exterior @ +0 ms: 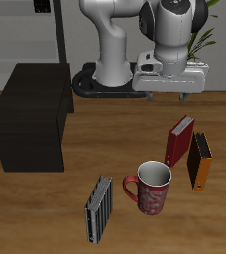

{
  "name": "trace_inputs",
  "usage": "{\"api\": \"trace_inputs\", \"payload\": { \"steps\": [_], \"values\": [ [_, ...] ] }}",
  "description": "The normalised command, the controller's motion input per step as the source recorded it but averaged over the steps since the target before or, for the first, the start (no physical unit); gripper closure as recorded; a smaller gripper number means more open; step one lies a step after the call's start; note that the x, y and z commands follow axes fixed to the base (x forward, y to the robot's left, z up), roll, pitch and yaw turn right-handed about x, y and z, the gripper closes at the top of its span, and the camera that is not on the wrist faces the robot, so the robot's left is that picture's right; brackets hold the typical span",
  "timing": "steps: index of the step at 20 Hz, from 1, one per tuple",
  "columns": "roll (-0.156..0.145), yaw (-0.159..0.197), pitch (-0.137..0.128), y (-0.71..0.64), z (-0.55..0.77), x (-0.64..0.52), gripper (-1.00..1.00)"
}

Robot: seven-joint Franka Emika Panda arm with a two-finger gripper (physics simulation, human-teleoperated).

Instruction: Place the red book upright on top of the shelf

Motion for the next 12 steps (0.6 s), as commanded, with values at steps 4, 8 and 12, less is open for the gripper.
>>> {"api": "trace_inputs", "payload": {
  "steps": [4, 8, 12],
  "values": [
    [0.023, -0.048, -0.019, 0.08, -0.08, 0.07, -1.00],
    [0.016, -0.061, -0.020, 0.11, -0.13, 0.02, -1.00],
    [0.025, -0.047, -0.014, 0.10, -0.16, 0.03, -1.00]
  ]
}}
